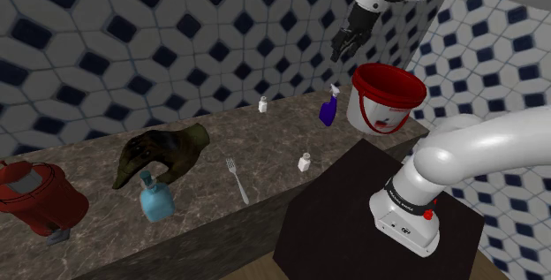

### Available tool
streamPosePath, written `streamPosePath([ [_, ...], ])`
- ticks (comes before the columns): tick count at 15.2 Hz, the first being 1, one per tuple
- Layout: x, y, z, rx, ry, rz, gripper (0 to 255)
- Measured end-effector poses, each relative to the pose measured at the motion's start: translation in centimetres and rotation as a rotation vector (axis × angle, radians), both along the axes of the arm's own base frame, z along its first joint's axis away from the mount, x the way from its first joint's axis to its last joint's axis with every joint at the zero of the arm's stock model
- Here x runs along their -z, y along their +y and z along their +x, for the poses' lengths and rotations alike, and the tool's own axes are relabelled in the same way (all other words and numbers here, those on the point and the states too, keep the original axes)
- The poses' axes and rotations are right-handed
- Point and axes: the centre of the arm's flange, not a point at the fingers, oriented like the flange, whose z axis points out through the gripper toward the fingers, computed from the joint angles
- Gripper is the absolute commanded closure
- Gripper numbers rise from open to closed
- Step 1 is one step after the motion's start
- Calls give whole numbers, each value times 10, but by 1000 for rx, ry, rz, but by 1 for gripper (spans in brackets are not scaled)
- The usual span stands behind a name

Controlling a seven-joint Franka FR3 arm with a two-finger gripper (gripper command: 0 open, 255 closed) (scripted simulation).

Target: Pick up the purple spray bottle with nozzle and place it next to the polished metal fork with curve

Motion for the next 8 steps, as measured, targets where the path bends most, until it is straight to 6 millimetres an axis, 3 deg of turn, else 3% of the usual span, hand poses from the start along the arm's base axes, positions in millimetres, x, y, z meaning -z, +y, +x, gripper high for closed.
streamPosePath([
  [8,70,-73,40,27,30,-5,0],
])
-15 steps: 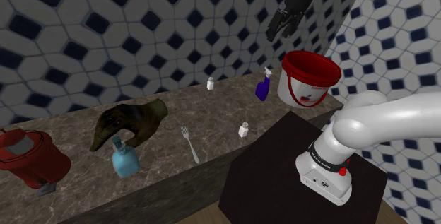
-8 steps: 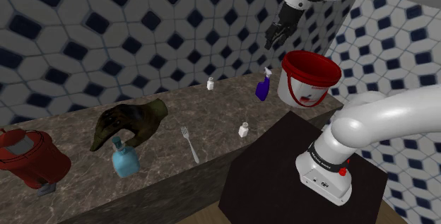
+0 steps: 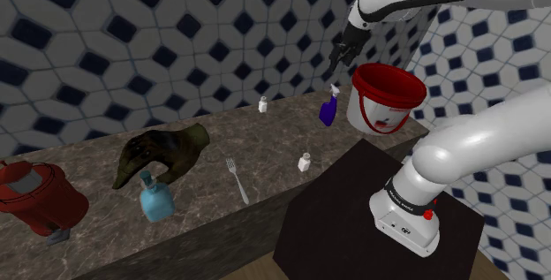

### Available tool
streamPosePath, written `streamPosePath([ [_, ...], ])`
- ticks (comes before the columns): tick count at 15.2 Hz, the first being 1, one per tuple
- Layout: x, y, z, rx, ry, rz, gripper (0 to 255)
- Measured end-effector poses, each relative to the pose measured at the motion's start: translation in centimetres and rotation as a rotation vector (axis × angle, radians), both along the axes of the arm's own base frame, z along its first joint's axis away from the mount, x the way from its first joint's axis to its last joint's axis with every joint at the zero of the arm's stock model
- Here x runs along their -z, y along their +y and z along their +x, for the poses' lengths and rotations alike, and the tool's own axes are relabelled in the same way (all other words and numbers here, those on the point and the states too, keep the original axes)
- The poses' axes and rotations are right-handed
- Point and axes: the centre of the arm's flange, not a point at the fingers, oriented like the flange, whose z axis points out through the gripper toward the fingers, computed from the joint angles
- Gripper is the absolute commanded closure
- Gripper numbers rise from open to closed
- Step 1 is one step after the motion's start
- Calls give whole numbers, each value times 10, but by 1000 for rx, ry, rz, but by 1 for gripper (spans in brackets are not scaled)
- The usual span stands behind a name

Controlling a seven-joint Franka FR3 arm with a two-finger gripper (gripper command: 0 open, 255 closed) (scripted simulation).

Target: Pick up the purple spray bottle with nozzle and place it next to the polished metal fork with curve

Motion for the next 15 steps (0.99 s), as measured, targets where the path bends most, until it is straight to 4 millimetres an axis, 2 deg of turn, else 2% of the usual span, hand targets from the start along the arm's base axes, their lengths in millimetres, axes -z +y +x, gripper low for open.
streamPosePath([
  [8,67,-67,34,26,29,-4,0],
  [15,129,-134,62,51,56,-10,0],
])
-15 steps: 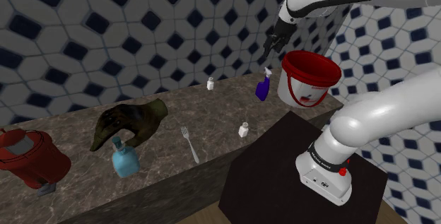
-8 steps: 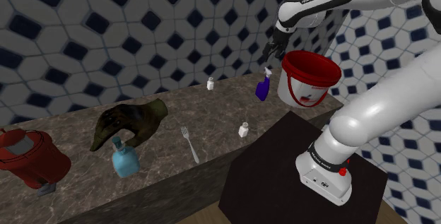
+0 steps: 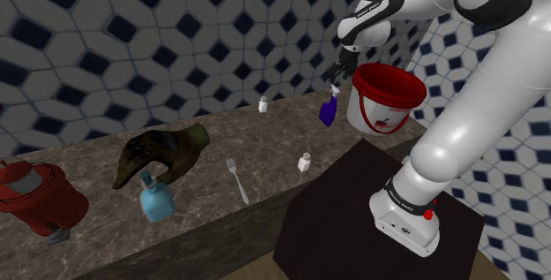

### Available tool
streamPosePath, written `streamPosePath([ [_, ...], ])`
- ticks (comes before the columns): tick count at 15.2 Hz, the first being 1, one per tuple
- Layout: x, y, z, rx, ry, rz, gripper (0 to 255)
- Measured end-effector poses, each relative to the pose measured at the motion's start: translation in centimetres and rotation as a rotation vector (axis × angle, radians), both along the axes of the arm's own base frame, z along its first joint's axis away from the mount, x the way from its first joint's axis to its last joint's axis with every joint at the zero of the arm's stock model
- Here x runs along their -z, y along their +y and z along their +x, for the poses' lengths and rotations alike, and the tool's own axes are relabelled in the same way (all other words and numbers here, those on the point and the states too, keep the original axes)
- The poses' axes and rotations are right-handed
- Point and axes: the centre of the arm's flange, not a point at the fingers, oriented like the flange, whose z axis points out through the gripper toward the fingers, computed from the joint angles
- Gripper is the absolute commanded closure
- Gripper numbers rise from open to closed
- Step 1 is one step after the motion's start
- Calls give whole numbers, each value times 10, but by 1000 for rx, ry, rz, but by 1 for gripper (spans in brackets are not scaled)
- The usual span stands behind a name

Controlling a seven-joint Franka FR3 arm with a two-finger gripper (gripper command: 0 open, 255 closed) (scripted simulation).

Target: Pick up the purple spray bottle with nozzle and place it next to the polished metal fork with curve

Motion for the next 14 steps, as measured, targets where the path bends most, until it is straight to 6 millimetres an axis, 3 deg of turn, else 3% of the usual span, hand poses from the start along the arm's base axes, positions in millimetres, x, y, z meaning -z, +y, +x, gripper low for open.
streamPosePath([
  [9,74,-81,30,29,33,-6,0],
  [14,101,-89,32,31,35,-7,0],
])
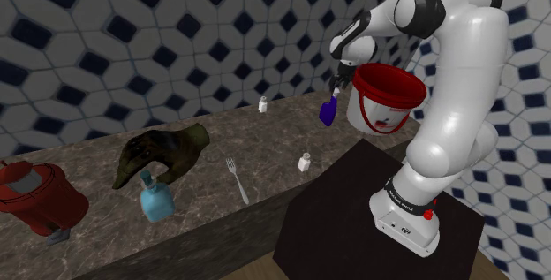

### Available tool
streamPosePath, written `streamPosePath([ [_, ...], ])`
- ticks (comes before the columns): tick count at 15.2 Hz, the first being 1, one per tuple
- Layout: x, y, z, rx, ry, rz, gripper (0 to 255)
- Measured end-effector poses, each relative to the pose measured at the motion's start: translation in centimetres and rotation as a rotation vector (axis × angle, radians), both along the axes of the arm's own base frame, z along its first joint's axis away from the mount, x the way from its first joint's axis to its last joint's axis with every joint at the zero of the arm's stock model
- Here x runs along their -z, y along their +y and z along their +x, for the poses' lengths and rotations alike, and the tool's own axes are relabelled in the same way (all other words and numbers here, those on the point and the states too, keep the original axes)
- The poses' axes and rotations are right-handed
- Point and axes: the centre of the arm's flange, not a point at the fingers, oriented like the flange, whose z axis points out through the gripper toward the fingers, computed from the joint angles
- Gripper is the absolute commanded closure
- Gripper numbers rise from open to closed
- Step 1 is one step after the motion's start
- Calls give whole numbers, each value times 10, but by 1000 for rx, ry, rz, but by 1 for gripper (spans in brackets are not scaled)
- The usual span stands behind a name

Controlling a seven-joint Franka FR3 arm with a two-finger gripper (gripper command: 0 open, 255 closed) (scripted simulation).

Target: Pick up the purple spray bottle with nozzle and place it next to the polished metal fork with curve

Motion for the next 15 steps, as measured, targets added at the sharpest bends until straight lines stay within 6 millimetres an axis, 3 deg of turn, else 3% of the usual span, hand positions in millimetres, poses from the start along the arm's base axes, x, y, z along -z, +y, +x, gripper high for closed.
streamPosePath([
  [3,17,1,1,0,0,0,0],
  [9,20,0,1,0,0,0,0],
  [10,20,0,1,0,0,0,255],
  [15,20,0,1,0,-1,0,255],
])
